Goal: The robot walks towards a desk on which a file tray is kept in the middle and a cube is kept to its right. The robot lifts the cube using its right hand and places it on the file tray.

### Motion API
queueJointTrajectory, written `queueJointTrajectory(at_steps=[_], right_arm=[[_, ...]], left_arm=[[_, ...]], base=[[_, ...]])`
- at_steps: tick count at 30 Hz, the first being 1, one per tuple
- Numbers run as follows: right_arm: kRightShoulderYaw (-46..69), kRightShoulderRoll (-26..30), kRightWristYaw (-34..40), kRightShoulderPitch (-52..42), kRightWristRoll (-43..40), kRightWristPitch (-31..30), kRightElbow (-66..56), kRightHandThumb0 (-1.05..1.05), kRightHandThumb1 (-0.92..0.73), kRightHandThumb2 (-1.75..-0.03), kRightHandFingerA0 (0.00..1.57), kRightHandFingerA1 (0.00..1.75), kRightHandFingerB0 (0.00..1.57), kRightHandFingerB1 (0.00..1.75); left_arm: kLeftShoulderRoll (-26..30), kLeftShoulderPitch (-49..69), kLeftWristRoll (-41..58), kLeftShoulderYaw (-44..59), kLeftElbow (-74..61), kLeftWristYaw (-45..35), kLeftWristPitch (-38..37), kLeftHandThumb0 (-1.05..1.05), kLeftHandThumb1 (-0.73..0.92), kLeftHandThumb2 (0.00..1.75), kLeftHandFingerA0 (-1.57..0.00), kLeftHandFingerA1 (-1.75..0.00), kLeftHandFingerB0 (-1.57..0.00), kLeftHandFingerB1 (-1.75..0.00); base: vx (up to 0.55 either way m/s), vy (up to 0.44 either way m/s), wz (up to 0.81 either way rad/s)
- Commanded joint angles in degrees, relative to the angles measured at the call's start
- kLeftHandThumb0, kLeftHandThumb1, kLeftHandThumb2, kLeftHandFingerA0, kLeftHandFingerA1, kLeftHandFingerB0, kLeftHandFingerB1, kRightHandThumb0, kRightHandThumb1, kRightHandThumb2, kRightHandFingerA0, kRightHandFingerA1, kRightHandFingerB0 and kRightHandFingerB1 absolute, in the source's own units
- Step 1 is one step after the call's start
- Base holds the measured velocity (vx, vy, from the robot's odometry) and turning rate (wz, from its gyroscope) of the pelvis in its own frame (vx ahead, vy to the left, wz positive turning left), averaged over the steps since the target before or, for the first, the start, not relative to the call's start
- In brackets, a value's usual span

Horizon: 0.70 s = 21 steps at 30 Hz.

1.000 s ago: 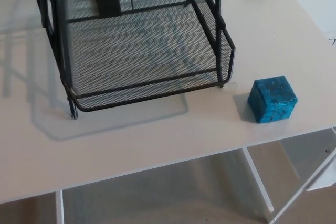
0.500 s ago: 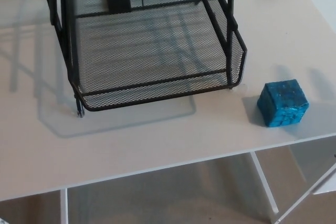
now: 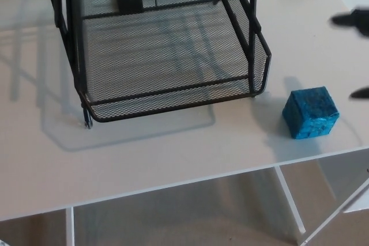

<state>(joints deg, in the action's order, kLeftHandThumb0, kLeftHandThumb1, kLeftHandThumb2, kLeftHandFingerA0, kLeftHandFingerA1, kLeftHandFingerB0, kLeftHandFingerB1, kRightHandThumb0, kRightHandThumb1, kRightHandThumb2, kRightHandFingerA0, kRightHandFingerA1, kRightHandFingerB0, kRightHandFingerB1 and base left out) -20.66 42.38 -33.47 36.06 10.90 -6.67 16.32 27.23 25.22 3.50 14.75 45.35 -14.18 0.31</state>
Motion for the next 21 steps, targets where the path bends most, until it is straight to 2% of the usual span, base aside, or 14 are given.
queueJointTrajectory(at_steps=[1, 7, 8, 11, 12, 13, 14, 15, 16, 17, 18, 19, 20, 21], right_arm=[[-5.2, -3.2, -1.1, 2.5, 8.4, -4.6, 2.7, -0.65, -0.46, -0.55, 0.00, 0.33, 0.11, 0.31], [-6.3, -6.0, 0.7, 3.4, 10.6, -4.4, 5.0, -0.62, -0.46, -0.55, 0.00, 0.33, 0.11, 0.31], [-6.6, -6.2, 1.0, 3.4, 11.3, -4.3, 5.2, -0.62, -0.46, -0.56, 0.02, 0.32, 0.11, 0.30], [-6.5, -7.0, 1.6, 3.6, 12.2, -2.9, 6.2, -0.63, -0.48, -0.56, 0.02, 0.33, 0.11, 0.29], [-6.4, -7.4, 1.4, 3.9, 12.6, -3.3, 6.4, -0.65, -0.49, -0.55, 0.00, 0.34, 0.10, 0.29], [-6.2, -7.7, 1.2, 4.1, 12.6, -3.6, 6.8, -0.65, -0.49, -0.55, 0.01, 0.34, 0.11, 0.29], [-5.9, -8.3, 2.0, 4.4, 13.0, -3.2, 7.1, -0.65, -0.47, -0.56, 0.02, 0.32, 0.12, 0.29], [-5.9, -8.4, 2.3, 4.4, 13.3, -2.9, 7.2, -0.66, -0.48, -0.56, 0.03, 0.33, 0.13, 0.29], [-5.9, -8.6, 2.6, 4.6, 13.6, -2.4, 7.6, -0.66, -0.37, -0.78, 0.05, 0.29, 0.08, 0.36], [-5.9, -9.1, 2.6, 4.8, 13.7, -2.6, 8.2, -0.65, -0.37, -0.76, 0.05, 0.28, 0.09, 0.36], [-5.7, -9.7, 2.6, 4.9, 13.9, -2.9, 8.6, -0.65, -0.37, -0.76, 0.05, 0.28, 0.09, 0.36], [-5.9, -10.0, 3.0, 4.8, 14.4, -2.9, 8.8, -0.64, -0.37, -0.75, 0.05, 0.28, 0.10, 0.36], [-6.2, -10.1, 3.4, 4.5, 14.9, -2.8, 8.9, -0.61, -0.36, -0.73, 0.05, 0.29, 0.10, 0.38], [-7.2, -10.1, 4.2, 4.3, 16.7, -2.3, 9.1, -0.61, -0.37, -0.72, 0.05, 0.34, 0.12, 0.40]], left_arm=[[1.2, -1.0, -1.4, -0.8, 1.4, 0.3, -1.6, -0.73, 0.74, 1.02, -0.30, -0.57, -0.19, -0.48], [1.4, 0.0, -1.4, -1.3, 0.0, -0.4, -1.6, -0.73, 0.75, 1.03, -0.30, -0.58, -0.19, -0.49], [1.3, -0.1, -1.1, -1.0, 0.1, -0.3, -1.1, -0.73, 0.91, 0.70, -0.35, -0.53, -0.21, -0.38], [1.2, 0.0, -1.2, -1.1, 0.0, 0.3, -0.5, -0.72, 0.74, 1.02, -0.32, -0.58, -0.21, -0.49], [1.2, -0.2, -1.2, -1.0, 0.4, 0.4, -0.3, -0.70, 0.92, 0.67, -0.37, -0.51, -0.25, -0.37], [1.3, -0.6, -1.4, -1.2, 1.2, 0.4, -0.5, -0.71, 0.74, 1.02, -0.32, -0.57, -0.20, -0.48], [1.2, -0.9, -0.9, -0.9, 1.6, -0.1, -0.5, -0.70, 0.92, 0.68, -0.37, -0.52, -0.22, -0.37], [1.2, -1.0, -0.9, -0.9, 1.8, 0.0, -0.4, -0.70, 0.92, 0.67, -0.38, -0.52, -0.24, -0.37], [1.2, -0.9, -0.8, -0.8, 1.6, -0.1, -0.3, -0.72, 0.73, 1.02, -0.31, -0.58, -0.19, -0.49], [1.2, -0.7, -0.9, -0.9, 1.4, -0.2, -0.6, -0.70, 0.92, 0.67, -0.37, -0.52, -0.23, -0.37], [1.3, -0.7, -1.2, -1.1, 1.5, -0.1, -0.9, -0.70, 0.92, 0.67, -0.37, -0.52, -0.23, -0.37], [1.5, -1.1, -1.4, -1.3, 2.3, -0.3, -1.2, -0.72, 0.74, 1.06, -0.32, -0.59, -0.16, -0.47], [1.4, -1.5, -1.6, -1.5, 3.5, -0.2, -1.8, -0.71, 0.92, 0.67, -0.36, -0.50, -0.24, -0.37], [1.3, -2.0, -1.4, -1.4, 4.2, -0.1, -1.6, -0.71, 0.91, 0.67, -0.38, -0.52, -0.25, -0.38]], base=[[0.00, 0.000, 0.00], [0.00, 0.000, 0.00], [0.00, 0.000, 0.00], [0.00, 0.000, 0.00], [0.00, 0.000, 0.00], [0.00, 0.000, 0.00], [0.00, 0.000, 0.00], [0.00, 0.000, 0.00], [0.00, 0.000, 0.00], [0.00, 0.000, 0.00], [0.00, 0.000, 0.00], [0.00, 0.000, 0.00], [0.00, 0.000, 0.00], [0.00, 0.000, 0.00]])
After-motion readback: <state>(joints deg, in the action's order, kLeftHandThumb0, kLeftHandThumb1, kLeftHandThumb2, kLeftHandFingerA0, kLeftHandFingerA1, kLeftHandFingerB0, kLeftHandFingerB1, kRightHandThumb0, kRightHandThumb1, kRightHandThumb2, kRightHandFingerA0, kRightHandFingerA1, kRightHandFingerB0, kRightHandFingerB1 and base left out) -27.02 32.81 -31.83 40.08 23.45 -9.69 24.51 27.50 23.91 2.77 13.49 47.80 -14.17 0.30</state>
